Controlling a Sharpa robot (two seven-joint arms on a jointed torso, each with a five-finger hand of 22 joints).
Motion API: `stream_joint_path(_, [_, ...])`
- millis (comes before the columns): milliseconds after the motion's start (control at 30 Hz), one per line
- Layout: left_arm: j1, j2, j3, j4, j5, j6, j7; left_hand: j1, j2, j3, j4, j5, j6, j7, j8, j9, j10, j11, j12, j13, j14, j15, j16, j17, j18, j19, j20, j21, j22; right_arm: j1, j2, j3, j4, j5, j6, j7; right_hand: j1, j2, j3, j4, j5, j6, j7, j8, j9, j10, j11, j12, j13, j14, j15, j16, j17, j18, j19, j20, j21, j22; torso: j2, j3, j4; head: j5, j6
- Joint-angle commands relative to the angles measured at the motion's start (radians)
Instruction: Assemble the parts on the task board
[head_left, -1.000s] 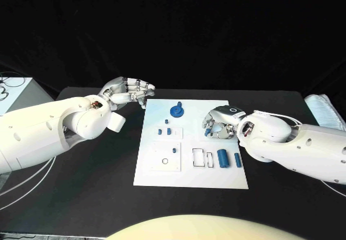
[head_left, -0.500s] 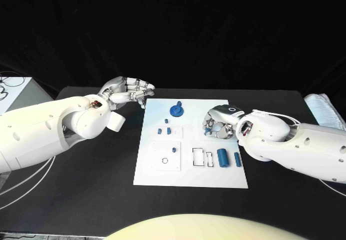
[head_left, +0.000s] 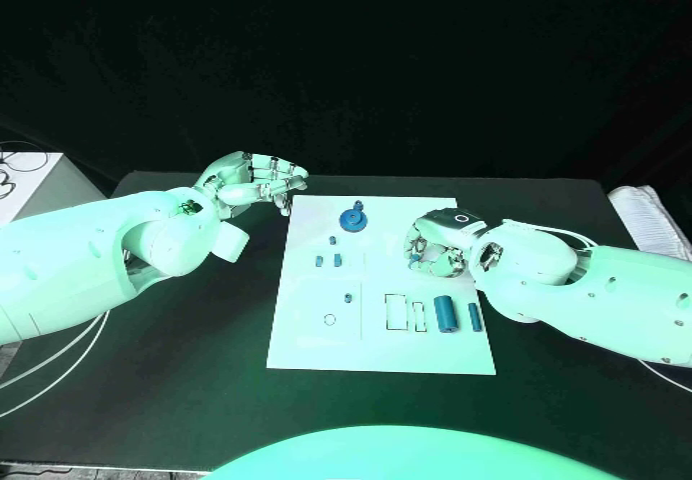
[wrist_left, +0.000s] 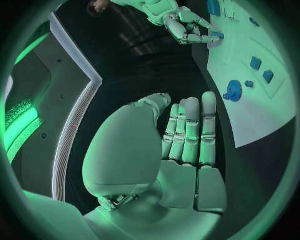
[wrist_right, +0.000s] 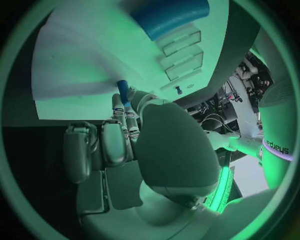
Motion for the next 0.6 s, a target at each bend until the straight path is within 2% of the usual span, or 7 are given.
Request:
stream_joint_path(33, [0.001,0.001,0.001,0.001,0.005,0.002,0.001,0.006,0.005,0.006,-0.002,-0.002,0.001,0.005,0.005,-0.002,0.006,0.002,-0.001,-0.001,0.0,0.0,-0.004,0.001,0.014,-0.004,0.002,0.006,0.001,-0.001,-0.001,0.0,0.012,-0.027,-0.039,0.006,-0.026,-0.003,0.118,-0.115,0.007,-0.004,0.001,0.008,0.011,0.062,-0.054,-0.005,0.031,0.004,-0.006,0.003,0.0,-0.017,0.037,-0.01,0.006,0.162,-0.001,0.0001,-0.0004,0.001,0.0])
stream_joint_path(200, [0.001,0.002,0.001,-0.001,0.004,0.001,0.001,0.006,0.005,0.006,-0.002,-0.002,0.001,0.005,0.005,-0.002,0.006,0.002,-0.001,-0.001,0.0,0.0,-0.004,0.001,0.014,-0.004,0.002,0.006,0.001,0.0,-0.015,0.002,0.036,-0.028,-0.07,0.008,-0.034,-0.004,0.125,-0.125,0.007,-0.004,0.002,0.012,0.016,0.065,-0.054,-0.008,0.034,0.005,-0.006,0.005,0.002,-0.018,0.039,-0.01,0.012,0.166,-0.002,-0.0002,-0.0007,0.0,0.002])
stream_joint_path(367, [0.001,0.004,0.001,-0.005,0.004,0.0,0.001,0.006,0.005,0.006,-0.002,-0.002,0.001,0.005,0.005,-0.002,0.006,0.002,-0.001,-0.001,0.0,0.0,-0.004,0.001,0.014,-0.004,0.002,0.006,0.001,0.018,-0.036,0.008,0.075,-0.02,-0.095,0.009,-0.041,-0.005,0.131,-0.132,0.007,-0.004,0.002,0.014,0.019,0.067,-0.054,-0.01,0.035,0.005,-0.006,0.005,0.002,-0.019,0.04,-0.01,0.014,0.168,-0.002,-0.0006,-0.0018,0.0,0.002])
stream_joint_path(467, [0.001,0.006,0.001,-0.006,0.004,0.0,0.001,0.006,0.005,0.006,-0.002,-0.002,0.001,0.005,0.005,-0.002,0.006,0.002,-0.001,-0.001,0.0,0.0,-0.004,0.001,0.014,-0.004,0.002,0.006,0.001,0.031,-0.055,0.015,0.116,-0.012,-0.11,0.01,-0.042,-0.005,0.132,-0.133,0.007,-0.004,0.002,0.014,0.02,0.067,-0.054,-0.01,0.036,0.005,-0.006,0.005,0.002,-0.019,0.04,-0.01,0.014,0.168,-0.001,-0.0001,-0.0001,0.0,0.002])
stream_joint_path(600, [0.001,0.008,0.001,-0.007,0.005,0.0,0.002,0.006,0.005,0.006,-0.002,-0.002,0.001,0.005,0.005,-0.002,0.006,0.002,-0.001,-0.001,0.0,0.0,-0.004,0.001,0.014,-0.004,0.002,0.006,0.001,0.037,-0.06,0.019,0.151,-0.003,-0.122,0.015,-0.045,-0.006,0.135,-0.137,0.007,-0.004,0.002,0.015,0.021,0.068,-0.054,-0.012,0.037,0.005,-0.006,0.005,0.002,-0.019,0.042,-0.01,0.016,0.17,-0.002,-0.0004,-0.0003,0.002,0.0])
